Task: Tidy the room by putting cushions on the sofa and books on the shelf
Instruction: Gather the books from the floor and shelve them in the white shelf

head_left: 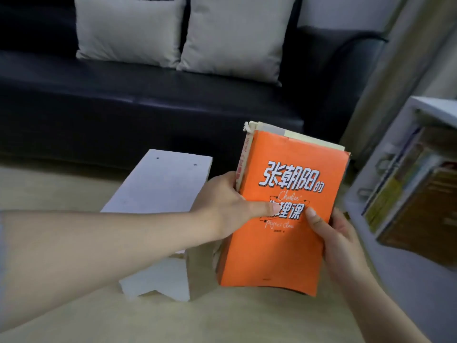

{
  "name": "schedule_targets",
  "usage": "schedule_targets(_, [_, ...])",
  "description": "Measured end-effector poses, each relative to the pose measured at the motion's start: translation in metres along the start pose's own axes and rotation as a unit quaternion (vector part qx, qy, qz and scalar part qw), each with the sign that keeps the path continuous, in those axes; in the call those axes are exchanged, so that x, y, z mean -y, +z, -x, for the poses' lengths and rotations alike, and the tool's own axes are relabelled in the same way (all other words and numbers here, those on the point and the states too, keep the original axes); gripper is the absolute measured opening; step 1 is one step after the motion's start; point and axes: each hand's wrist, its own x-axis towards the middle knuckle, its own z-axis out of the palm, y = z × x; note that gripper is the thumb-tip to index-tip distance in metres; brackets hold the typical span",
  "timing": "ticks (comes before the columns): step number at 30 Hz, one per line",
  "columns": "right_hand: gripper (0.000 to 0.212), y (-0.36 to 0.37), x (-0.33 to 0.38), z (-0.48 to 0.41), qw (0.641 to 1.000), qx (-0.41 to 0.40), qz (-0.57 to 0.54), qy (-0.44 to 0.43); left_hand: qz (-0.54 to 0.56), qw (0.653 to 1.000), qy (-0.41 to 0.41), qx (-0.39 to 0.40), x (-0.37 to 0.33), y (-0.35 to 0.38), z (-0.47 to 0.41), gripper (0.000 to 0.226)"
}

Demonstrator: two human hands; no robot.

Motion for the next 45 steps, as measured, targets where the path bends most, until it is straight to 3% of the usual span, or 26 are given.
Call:
schedule_targets(3, [0.05,-0.015,-0.001,-0.005,0.999,-0.039,-0.013,0.012,-0.019,1.0,0.003,0.011,-0.004,0.023,-0.016,0.049])
schedule_targets(11, [0.026,-0.062,0.016,-0.004,0.989,-0.132,0.028,0.055,0.018,0.997,-0.002,0.074,-0.018,0.07,-0.04,0.056])
schedule_targets(17, [0.031,-0.087,0.026,-0.011,0.976,-0.18,0.086,0.092,0.042,0.993,-0.011,0.112,-0.031,0.097,-0.056,0.057])
schedule_targets(23, [0.027,-0.108,0.016,0.025,0.96,-0.25,0.062,0.11,0.021,0.985,0.002,0.169,-0.037,0.129,-0.043,0.063])
schedule_targets(28, [0.029,-0.112,0.008,0.036,0.956,-0.276,0.052,0.088,0.004,0.985,0.027,0.169,-0.042,0.14,-0.037,0.059])
schedule_targets(33, [0.008,-0.124,0.01,0.021,0.952,-0.288,0.079,0.072,0.004,0.985,0.028,0.17,-0.043,0.153,-0.052,0.05])
schedule_targets(41, [0.024,-0.155,0.002,-0.004,0.941,-0.322,0.065,0.076,0.01,0.982,0.025,0.187,-0.048,0.196,-0.081,0.041])
schedule_targets(45, [0.026,-0.165,0.002,-0.006,0.942,-0.324,0.057,0.074,0.011,0.98,0.013,0.199,-0.049,0.207,-0.087,0.055])
